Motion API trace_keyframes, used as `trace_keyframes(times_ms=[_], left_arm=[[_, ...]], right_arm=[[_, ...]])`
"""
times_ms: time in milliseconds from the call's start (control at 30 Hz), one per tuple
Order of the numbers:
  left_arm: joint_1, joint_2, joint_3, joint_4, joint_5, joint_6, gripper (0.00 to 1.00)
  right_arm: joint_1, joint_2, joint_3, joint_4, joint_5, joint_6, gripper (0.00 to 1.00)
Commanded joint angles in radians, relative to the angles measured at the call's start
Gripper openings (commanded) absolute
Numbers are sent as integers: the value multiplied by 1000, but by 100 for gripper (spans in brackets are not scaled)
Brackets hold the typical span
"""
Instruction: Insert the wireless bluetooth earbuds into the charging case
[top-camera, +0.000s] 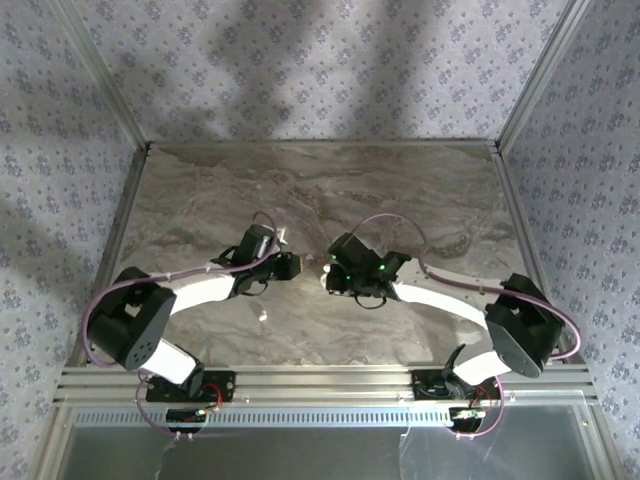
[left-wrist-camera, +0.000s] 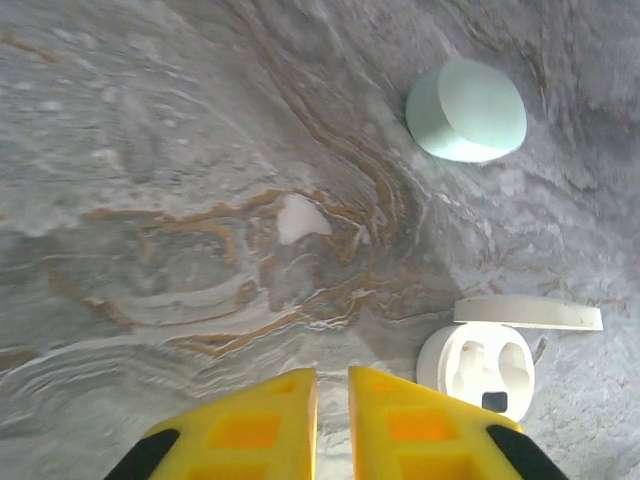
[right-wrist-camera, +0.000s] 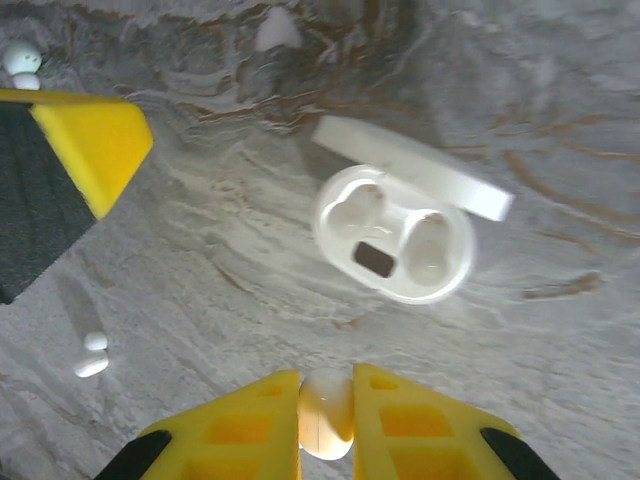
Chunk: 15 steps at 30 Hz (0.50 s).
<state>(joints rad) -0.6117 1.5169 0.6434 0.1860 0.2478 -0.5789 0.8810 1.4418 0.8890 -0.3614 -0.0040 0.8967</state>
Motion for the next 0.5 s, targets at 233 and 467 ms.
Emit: trace_keyframes(times_ms=[233, 467], left_arm=[[-39, 164, 117, 1, 155, 1, 12], [-47, 223, 146, 8, 216, -10, 11]], right_arm=[[-69, -109, -69, -66, 22, -25, 17], [-89, -129, -91, -64, 15, -26, 17]])
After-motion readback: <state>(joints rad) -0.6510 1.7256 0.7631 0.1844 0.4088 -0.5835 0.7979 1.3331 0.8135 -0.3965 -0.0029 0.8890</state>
